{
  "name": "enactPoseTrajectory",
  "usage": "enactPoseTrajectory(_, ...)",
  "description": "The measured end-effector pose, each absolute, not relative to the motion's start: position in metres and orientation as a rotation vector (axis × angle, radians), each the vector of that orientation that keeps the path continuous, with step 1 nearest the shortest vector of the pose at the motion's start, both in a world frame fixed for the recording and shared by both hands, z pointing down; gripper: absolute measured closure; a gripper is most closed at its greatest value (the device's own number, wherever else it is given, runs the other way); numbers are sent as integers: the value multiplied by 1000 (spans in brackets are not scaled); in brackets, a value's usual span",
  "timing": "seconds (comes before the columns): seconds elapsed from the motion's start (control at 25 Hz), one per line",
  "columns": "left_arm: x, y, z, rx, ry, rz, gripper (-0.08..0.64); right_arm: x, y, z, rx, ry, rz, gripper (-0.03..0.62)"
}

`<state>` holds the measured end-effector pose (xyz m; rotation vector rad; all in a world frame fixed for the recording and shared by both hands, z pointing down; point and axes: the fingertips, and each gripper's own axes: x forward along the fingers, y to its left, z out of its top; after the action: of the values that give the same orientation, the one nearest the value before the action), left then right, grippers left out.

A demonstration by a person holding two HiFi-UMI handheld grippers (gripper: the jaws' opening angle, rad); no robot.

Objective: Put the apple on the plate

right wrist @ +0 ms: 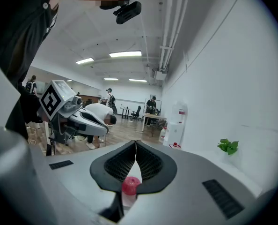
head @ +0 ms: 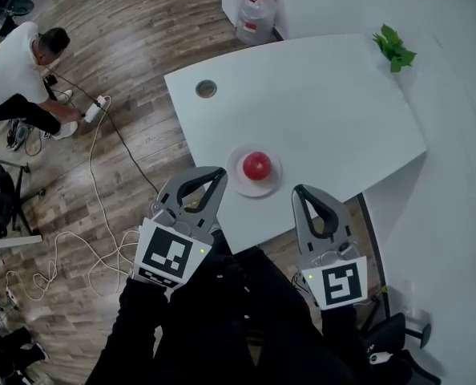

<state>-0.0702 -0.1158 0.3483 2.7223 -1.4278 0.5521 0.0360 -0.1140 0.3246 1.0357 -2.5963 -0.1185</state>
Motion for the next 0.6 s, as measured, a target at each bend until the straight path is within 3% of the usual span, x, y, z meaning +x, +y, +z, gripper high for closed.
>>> enactPoseTrajectory(0.6, -62, -111, 353, 2730, -1390, 549, 546, 33, -110, 327, 1027, -2571, -150, 551)
